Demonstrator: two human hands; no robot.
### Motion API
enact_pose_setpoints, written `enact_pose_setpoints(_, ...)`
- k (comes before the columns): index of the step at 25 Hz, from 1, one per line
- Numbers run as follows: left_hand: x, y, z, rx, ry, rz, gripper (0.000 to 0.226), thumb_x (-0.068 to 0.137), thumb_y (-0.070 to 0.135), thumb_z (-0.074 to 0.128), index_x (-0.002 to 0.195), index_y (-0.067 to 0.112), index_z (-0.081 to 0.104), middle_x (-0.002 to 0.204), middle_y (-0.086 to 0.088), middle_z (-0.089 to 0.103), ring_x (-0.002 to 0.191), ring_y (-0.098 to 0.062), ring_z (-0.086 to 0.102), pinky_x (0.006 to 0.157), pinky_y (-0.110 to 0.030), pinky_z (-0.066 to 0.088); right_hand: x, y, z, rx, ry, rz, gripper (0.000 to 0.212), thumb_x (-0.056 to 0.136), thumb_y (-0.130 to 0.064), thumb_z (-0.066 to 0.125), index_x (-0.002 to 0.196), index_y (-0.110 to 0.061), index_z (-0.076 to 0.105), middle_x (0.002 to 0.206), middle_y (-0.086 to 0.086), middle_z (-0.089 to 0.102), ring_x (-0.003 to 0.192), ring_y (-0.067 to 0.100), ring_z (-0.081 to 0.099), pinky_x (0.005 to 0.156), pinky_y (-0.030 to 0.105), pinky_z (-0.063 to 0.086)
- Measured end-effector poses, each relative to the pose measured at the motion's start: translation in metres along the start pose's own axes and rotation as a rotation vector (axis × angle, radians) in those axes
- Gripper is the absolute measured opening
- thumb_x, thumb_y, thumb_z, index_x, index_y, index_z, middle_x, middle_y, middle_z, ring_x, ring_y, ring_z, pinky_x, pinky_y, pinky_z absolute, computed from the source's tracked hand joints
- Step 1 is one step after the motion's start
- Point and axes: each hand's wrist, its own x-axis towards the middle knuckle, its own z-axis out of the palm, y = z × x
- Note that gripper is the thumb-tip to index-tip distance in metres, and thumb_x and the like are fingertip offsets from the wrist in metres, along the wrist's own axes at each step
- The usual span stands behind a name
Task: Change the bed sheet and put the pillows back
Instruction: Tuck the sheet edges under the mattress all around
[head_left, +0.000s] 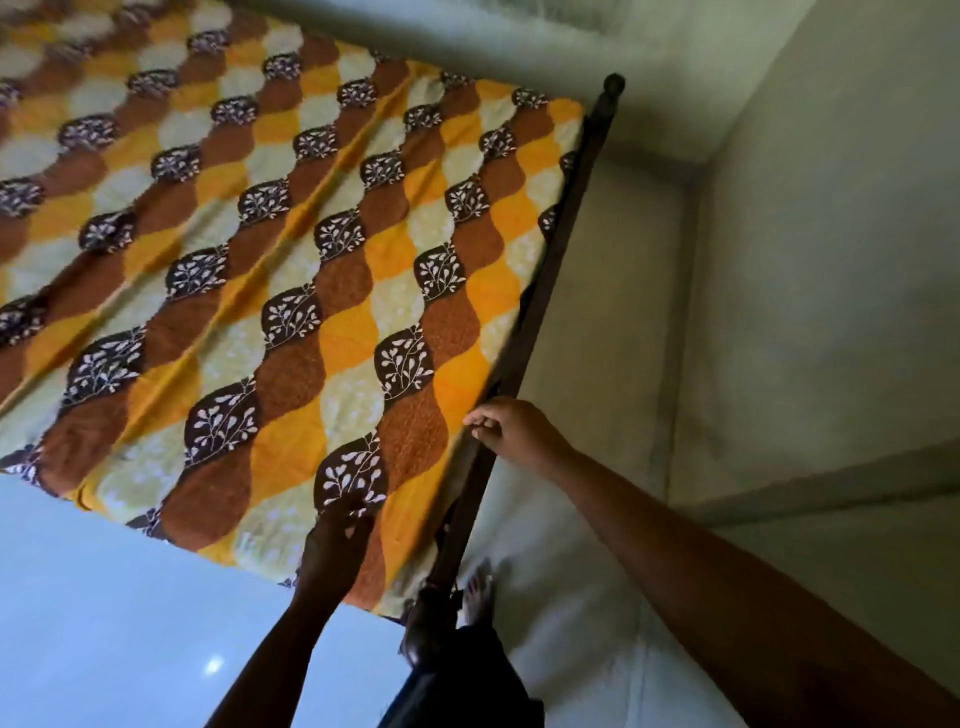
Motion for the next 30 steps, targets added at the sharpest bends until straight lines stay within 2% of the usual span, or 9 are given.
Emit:
enact_pose_setpoints(5,0.040,0.018,0.041,0.013,0.073,0.034,0.034,0.086,0.009,0.062,0.120,0.006,0.060,0.116,-0.012,0.064,0.097,-0.024,0.063,0.082,-0.033,0.050,0.068,0.021,-0.008,-0.230,-0.154,-0.175,0.027,0.090,-0.013,0.058,0.117,-0.012,0.063,0.123,0.004,0.061,0.111,0.019,0.057,0.087,0.025,0.044)
enact_pose_setpoints(11,0.073,0.025,0.082,0.251,0.178,0.053,0.032,0.075,0.022,0.070,0.107,0.018,0.069,0.106,-0.008,0.066,0.092,-0.033,0.062,0.070,-0.043,0.051,0.149,0.067,0.000,-0.584,-0.524,-0.429,0.039,0.087,-0.004,0.059,0.124,-0.013,0.056,0.130,0.002,0.052,0.116,0.019,0.053,0.090,0.027,0.041)
enact_pose_setpoints(14,0.066,0.030,0.089,0.316,0.258,-0.005,0.036,0.072,0.030,0.073,0.106,0.021,0.068,0.106,-0.006,0.066,0.093,-0.031,0.061,0.069,-0.045,0.050,0.172,0.068,0.006,-0.780,-0.613,-0.606,0.027,0.088,-0.007,0.055,0.114,-0.011,0.059,0.120,0.007,0.057,0.108,0.023,0.054,0.082,0.031,0.043)
enact_pose_setpoints(16,0.057,0.034,0.099,0.386,0.266,-0.009,0.039,0.071,0.046,0.060,0.102,0.022,0.069,0.103,-0.002,0.066,0.093,-0.024,0.056,0.064,-0.042,0.052,0.182,0.067,0.009,-0.845,-0.670,-0.698,0.019,0.088,-0.010,0.053,0.105,-0.008,0.062,0.108,0.011,0.063,0.098,0.027,0.058,0.075,0.032,0.045)
enact_pose_setpoints(18,0.052,0.041,0.109,0.416,0.233,-0.013,0.044,0.068,0.051,0.055,0.097,0.022,0.070,0.102,0.001,0.065,0.094,-0.019,0.046,0.062,-0.039,0.052,0.189,0.069,0.006,-0.820,-0.716,-0.772,0.017,0.087,-0.012,0.057,0.102,-0.008,0.064,0.104,0.012,0.066,0.094,0.028,0.061,0.072,0.032,0.046)
enact_pose_setpoints(20,0.049,0.049,0.117,0.380,0.234,-0.056,0.039,0.063,0.041,0.075,0.096,0.022,0.070,0.102,0.000,0.065,0.095,-0.021,0.048,0.065,-0.038,0.054,0.194,0.072,-0.001,-0.767,-0.754,-0.826,0.015,0.088,-0.014,0.058,0.100,-0.009,0.064,0.101,0.011,0.066,0.092,0.029,0.061,0.070,0.032,0.044)
enact_pose_setpoints(22,0.047,0.057,0.123,0.349,0.255,-0.088,0.034,0.061,0.027,0.081,0.093,0.021,0.071,0.099,-0.001,0.067,0.092,-0.024,0.056,0.069,-0.035,0.054,0.198,0.072,-0.006,-0.745,-0.791,-0.857,0.016,0.090,-0.016,0.056,0.103,-0.011,0.062,0.105,0.009,0.063,0.098,0.027,0.058,0.072,0.032,0.043)
enact_pose_setpoints(25,0.044,0.062,0.128,0.342,0.273,-0.091,0.024,0.066,0.040,0.068,0.077,0.018,0.071,0.086,-0.001,0.069,0.086,-0.021,0.056,0.069,-0.028,0.050,0.201,0.073,-0.007,-0.754,-0.803,-0.916,0.031,0.087,-0.016,0.062,0.117,-0.011,0.058,0.119,0.007,0.058,0.111,0.025,0.053,0.080,0.035,0.046)
enact_pose_setpoints(30,0.040,0.072,0.123,0.258,0.373,-0.092,0.032,0.072,0.051,0.055,0.077,0.020,0.048,0.069,0.001,0.056,0.063,-0.021,0.057,0.057,-0.024,0.034,0.208,0.068,-0.005,-0.721,-0.833,-0.982,0.011,0.087,-0.012,0.061,0.096,-0.007,0.063,0.099,0.011,0.065,0.095,0.028,0.059,0.072,0.036,0.047)
